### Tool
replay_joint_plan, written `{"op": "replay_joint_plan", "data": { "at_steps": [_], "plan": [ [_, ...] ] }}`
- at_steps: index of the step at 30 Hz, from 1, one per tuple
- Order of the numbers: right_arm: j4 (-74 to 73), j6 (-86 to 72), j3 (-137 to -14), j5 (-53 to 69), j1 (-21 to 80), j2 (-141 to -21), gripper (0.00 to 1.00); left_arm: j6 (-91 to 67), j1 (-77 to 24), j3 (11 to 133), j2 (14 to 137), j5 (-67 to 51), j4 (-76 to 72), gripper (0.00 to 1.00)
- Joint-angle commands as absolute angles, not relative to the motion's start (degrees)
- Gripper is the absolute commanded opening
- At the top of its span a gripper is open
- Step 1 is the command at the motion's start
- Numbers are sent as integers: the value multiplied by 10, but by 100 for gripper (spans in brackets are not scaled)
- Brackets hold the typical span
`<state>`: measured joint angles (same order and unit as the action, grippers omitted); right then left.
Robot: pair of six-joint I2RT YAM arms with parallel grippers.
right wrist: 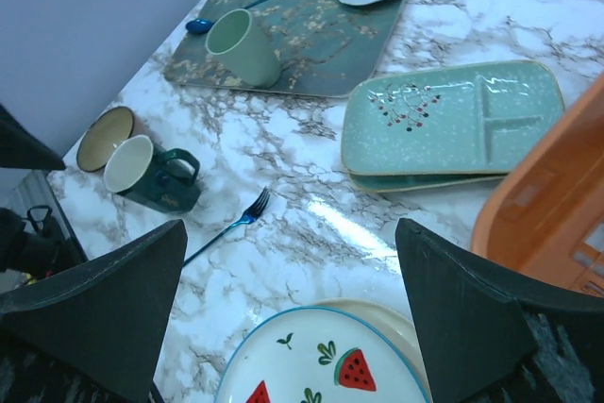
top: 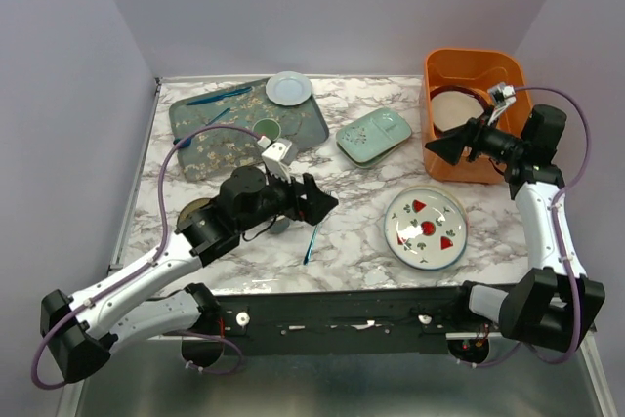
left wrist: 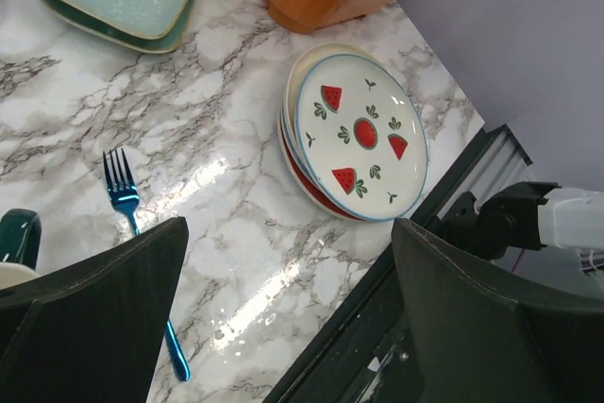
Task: Place the mixed dishes into the plastic bin
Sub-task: Pick up the plate at the center of the board.
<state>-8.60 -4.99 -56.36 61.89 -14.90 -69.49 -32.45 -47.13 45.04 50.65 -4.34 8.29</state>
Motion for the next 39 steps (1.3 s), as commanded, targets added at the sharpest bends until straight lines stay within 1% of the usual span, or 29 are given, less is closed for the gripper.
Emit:
{"op": "replay_joint_plan", "data": {
  "at_steps": [1,15,24,39],
  "plan": [
    [-108,11,-545,690,-149,-643,100,-316,-502,475,549,-4,50,97],
    [-224,119,-531,678,-149,-563,100,-315,-556,506,681,28,-10,97],
    [-236,121,-528,632,-150,-555,100,-312,-573,538,759,38,-29,97],
    [-246,120,-531,624,-165,-562,100,-304,-584,585,849,51,-33,97]
  ]
}}
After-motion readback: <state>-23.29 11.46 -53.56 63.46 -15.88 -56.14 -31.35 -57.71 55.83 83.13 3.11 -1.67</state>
